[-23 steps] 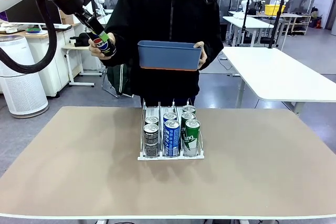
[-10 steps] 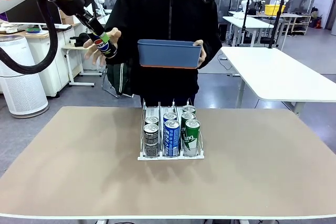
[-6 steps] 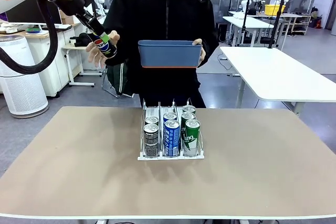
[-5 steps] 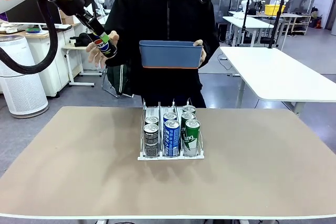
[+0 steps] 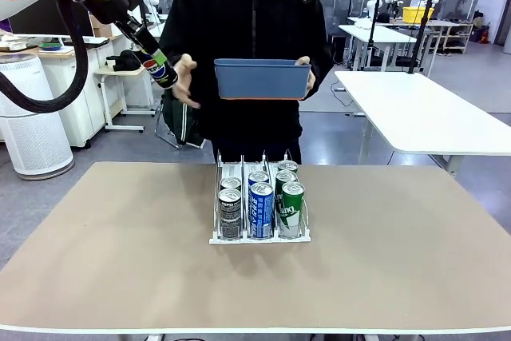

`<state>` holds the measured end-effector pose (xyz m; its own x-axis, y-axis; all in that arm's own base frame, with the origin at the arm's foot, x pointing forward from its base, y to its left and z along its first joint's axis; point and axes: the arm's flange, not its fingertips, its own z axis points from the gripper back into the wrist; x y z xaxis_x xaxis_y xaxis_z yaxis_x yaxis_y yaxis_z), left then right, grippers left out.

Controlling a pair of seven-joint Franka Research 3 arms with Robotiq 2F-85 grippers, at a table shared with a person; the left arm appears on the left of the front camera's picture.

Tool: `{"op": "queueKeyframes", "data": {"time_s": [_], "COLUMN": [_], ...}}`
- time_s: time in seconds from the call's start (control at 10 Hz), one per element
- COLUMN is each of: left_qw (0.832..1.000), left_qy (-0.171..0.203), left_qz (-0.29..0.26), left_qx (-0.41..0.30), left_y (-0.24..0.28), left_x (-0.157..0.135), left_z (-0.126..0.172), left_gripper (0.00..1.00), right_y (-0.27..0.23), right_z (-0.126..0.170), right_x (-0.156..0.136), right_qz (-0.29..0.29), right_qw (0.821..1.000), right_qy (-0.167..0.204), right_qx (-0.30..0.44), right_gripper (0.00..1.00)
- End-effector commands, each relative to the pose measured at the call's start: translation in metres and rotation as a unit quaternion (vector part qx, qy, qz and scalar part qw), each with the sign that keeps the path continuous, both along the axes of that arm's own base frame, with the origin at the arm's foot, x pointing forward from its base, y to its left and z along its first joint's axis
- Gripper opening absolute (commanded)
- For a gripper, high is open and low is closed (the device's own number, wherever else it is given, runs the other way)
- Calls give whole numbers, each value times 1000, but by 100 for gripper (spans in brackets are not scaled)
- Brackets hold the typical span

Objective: Fill the beverage cans into the dispenser.
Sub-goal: Place the picked Pepsi coke in the line of the Automatic Can Dispenser with the same cans.

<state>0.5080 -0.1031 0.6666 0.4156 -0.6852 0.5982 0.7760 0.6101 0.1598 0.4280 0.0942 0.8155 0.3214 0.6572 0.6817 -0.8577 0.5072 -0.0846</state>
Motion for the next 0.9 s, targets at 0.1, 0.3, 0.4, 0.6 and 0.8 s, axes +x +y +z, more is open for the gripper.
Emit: {"op": "queueKeyframes", "data": {"time_s": [0.1, 0.3, 0.4, 0.6, 0.8], "left_qw": [998, 986, 977, 959, 938], "left_qy": [33, 50, 48, 36, 31], "left_qz": [-42, -133, -172, -242, -300], "left_qx": [28, 90, 113, 141, 172], "left_y": [-14, -30, -45, -62, -89], "left_x": [-18, -48, -74, -111, -138], "left_z": [1, 4, 2, -6, -19], "left_gripper": [58, 58, 58, 58, 58], "right_y": [0, 0, 0, 0, 0], "right_z": [0, 0, 0, 0, 0], "right_x": [0, 0, 0, 0, 0], "right_qz": [-2, -2, -2, -2, -2], "right_qw": [1000, 1000, 1000, 1000, 1000], "right_qy": [2, 2, 2, 2, 2], "right_qx": [6, 6, 6, 6, 6], "right_gripper": [100, 100, 100, 100, 100]}}
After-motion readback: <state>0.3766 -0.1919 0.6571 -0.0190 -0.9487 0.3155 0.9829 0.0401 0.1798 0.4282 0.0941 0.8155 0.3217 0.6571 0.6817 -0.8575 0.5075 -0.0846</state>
